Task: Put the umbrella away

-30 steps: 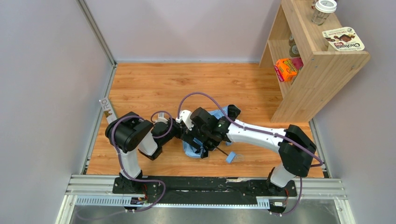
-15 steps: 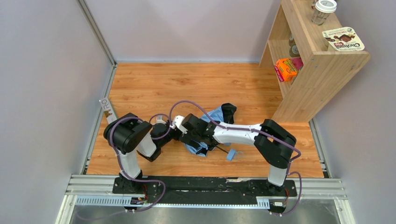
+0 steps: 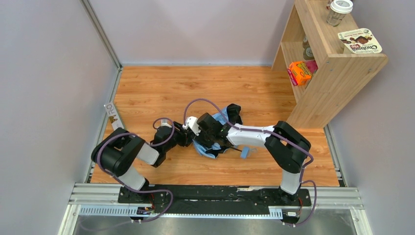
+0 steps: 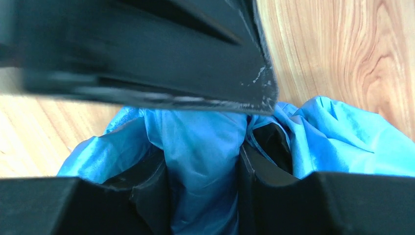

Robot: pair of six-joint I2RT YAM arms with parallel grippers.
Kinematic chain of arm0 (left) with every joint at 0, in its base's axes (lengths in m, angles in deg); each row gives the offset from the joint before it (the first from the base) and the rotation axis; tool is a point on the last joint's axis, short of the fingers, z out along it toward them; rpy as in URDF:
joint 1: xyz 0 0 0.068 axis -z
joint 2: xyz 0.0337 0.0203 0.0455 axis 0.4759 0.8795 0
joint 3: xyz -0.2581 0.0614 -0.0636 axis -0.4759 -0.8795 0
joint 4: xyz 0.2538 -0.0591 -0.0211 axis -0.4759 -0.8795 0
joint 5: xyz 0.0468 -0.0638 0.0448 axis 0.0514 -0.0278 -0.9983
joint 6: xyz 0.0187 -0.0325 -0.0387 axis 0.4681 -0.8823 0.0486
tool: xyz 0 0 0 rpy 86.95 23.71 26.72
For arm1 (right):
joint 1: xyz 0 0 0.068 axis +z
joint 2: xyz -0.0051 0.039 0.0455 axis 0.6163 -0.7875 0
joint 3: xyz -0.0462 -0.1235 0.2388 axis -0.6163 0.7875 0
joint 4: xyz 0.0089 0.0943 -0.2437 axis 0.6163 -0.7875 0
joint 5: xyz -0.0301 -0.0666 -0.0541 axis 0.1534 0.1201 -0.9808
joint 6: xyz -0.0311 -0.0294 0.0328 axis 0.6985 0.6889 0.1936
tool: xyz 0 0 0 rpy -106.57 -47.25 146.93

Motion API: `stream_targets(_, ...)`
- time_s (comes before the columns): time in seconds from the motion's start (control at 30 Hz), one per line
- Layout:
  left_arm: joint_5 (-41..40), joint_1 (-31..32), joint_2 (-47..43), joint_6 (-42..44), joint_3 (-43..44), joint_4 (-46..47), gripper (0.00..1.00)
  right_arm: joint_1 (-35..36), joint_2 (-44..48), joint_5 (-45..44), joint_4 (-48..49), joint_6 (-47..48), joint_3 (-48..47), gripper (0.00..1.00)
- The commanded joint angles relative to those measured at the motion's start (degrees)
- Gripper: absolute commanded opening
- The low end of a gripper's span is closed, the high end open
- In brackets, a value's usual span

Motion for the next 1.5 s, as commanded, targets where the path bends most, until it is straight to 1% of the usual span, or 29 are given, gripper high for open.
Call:
stream_targets(0.0,10.6,-4.0,-10.8,7.0,1.3,-3.0,0.66,-5.9,-3.3,7.9,-4.8,-2.2,2.9,0.0)
stream_targets(0.07,11.4,-6.1,-15.4,9.3,1.2,-9.0,0.71,-7.4,-2.5,12.8,-4.2,-3.4,3.5,0.0)
stream_targets(0.1,11.7,-7.7,-18.8,11.5,1.1,-10.6,0.72,-8.2,-2.1,15.6,-3.8,-4.1,3.9,0.0)
stream_targets(0.13,12.0,-8.2,-20.4,12.6,1.1,-14.6,0.72,-8.9,-1.8,18.1,-3.1,-4.9,4.2,0.0)
stream_targets(0.17,11.7,-9.2,-24.4,14.9,0.7,-16.4,0.72,-9.7,-1.6,20.3,-2.8,-5.6,4.4,0.0)
stream_targets(0.2,11.0,-9.5,-26.3,15.8,0.2,-19.7,0.72,-10.4,-1.7,23.1,-3.0,-6.6,4.2,0.0)
stream_targets(0.23,10.6,-9.9,-30.4,18.4,0.1,-21.7,0.72,-11.2,-2.1,25.4,-3.3,-7.5,3.6,0.0)
stream_targets(0.27,10.2,-9.9,-34.5,20.2,0.5,-25.8,0.73,-12.0,-2.4,28.0,-3.6,-8.5,3.2,0.0)
stream_targets(0.3,10.3,-9.9,-36.1,23.3,1.1,-32.6,0.73,-12.6,-2.4,30.1,-3.7,-9.9,2.9,0.0)
stream_targets(0.33,10.6,-9.8,-39.1,24.7,1.9,-35.4,0.75,-13.5,-2.6,31.6,-3.3,-11.9,2.8,0.0)
stream_targets(0.37,10.9,-9.8,-40.2,25.4,1.8,-36.7,0.75,-14.4,-3.0,33.3,-3.2,-13.8,2.7,0.0)
stream_targets(0.4,11.7,-9.8,-42.7,25.1,0.3,-36.5,0.75,-15.2,-3.3,35.0,-2.8,-15.5,2.5,0.0)
stream_targets(0.43,11.8,-9.7,-44.1,23.0,-1.7,-36.5,0.75,-16.0,-3.7,36.8,-2.2,-16.1,2.4,0.0)
stream_targets(0.47,11.8,-9.6,-45.9,20.4,-2.5,-36.5,0.75,-16.5,-3.9,37.8,-1.3,-19.1,2.4,0.0)
stream_targets(0.53,11.3,-8.2,-48.0,17.4,-4.6,-36.7,0.75,-17.7,-4.5,39.9,1.1,-22.2,2.5,0.0)
stream_targets(0.63,9.3,-4.2,-47.9,13.7,-5.4,-36.9,0.78,-20.0,-5.3,43.5,6.6,-28.3,2.9,0.0)
stream_targets(0.7,7.9,-2.2,-45.6,11.5,-5.3,-34.8,0.8,-21.0,-5.6,45.4,10.0,-31.4,3.0,0.0)
stream_targets(0.77,6.8,-1.0,-42.6,10.5,-4.6,-32.6,0.8,-21.0,-6.1,45.8,10.1,-32.5,1.9,0.0)
stream_targets(0.83,5.6,-0.9,-39.1,9.9,-4.7,-27.4,0.8,-21.0,-6.5,46.6,10.2,-32.7,1.4,0.0)
stream_targets(0.87,4.9,-0.8,-37.9,9.7,-5.2,-23.0,0.8,-21.0,-6.3,46.8,10.8,-32.9,1.6,0.0)
stream_targets(0.97,1.3,-0.7,-32.4,7.8,-4.6,-18.2,0.8,-21.0,-6.4,47.4,10.7,-32.7,1.8,0.0)
stream_targets(1.0,1.4,-0.7,-30.9,7.2,-3.7,-16.5,0.8,-21.1,-6.3,47.3,10.8,-32.6,2.0,0.0)
stream_targets(1.07,2.1,-0.6,-24.4,5.5,-2.4,-12.3,0.8,-21.1,-6.0,47.5,10.4,-32.2,1.9,0.0)
stream_targets(1.13,2.3,-0.1,-19.8,4.0,-1.0,-9.4,0.8,-21.0,-6.0,47.6,10.1,-32.1,1.7,0.0)
stream_targets(1.17,2.3,0.2,-18.4,3.1,-0.7,-6.3,0.8,-21.0,-6.0,47.6,9.9,-32.0,1.6,0.0)
stream_targets(1.2,2.2,0.3,-15.1,2.1,-0.7,-3.9,0.8,-21.0,-5.9,47.5,9.4,-31.6,1.4,0.0)
stream_targets(1.3,2.2,0.3,-8.9,0.7,-0.2,7.3,0.8,-20.8,-5.7,47.5,7.9,-30.2,1.1,0.0)
stream_targets(1.37,2.7,0.5,-4.1,-0.1,1.2,12.6,0.8,-20.6,-5.6,48.3,7.4,-29.3,1.1,0.0)
stream_targets(1.47,2.6,0.6,2.2,-0.6,3.2,15.2,0.8,-20.0,-5.1,49.3,6.5,-27.0,1.3,0.0)
